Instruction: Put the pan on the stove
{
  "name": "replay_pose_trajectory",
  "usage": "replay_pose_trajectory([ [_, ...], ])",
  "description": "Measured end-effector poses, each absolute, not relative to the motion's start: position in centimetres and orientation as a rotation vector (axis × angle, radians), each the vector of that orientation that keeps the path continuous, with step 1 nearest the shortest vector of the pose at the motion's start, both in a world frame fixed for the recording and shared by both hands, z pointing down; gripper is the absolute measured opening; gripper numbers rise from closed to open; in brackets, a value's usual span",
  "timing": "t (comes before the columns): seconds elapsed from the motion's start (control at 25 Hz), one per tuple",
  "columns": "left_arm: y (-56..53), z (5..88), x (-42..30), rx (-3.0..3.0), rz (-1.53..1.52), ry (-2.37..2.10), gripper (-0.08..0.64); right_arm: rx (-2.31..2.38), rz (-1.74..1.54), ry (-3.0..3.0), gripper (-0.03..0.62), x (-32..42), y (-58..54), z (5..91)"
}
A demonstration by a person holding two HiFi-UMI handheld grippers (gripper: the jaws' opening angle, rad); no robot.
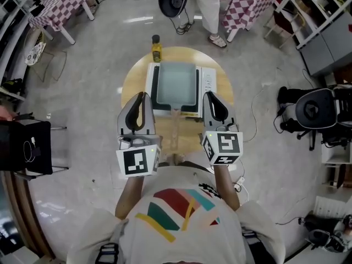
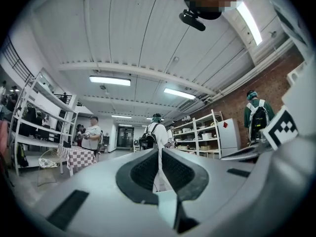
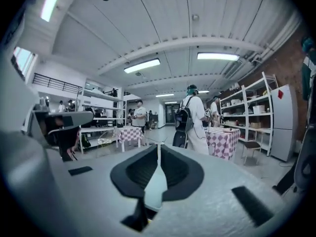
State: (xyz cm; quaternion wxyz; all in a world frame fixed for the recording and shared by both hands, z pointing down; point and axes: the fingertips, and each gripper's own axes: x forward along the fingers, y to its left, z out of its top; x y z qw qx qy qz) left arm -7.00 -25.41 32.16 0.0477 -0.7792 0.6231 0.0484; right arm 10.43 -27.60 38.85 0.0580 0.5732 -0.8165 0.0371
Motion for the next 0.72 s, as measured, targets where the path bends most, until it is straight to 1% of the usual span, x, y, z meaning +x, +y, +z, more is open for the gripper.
replay_pose_trajectory([
  [0.32, -25.1, 31.8, -6.5, -2.392, 0.142, 1.871, 0.018, 1.759, -0.025, -2.522, -0.002, 8.6, -26.1, 37.3],
  [0.48, -24.8, 32.8, -6.3, -2.430, 0.086, 1.851, 0.018, 1.776, -0.052, -2.543, -0.002, 8.3, -25.8, 36.5],
  [0.72, -25.1, 32.5, -6.4, -2.419, 0.106, 1.863, 0.018, 1.789, -0.059, -2.538, -0.002, 8.4, -25.9, 36.2],
])
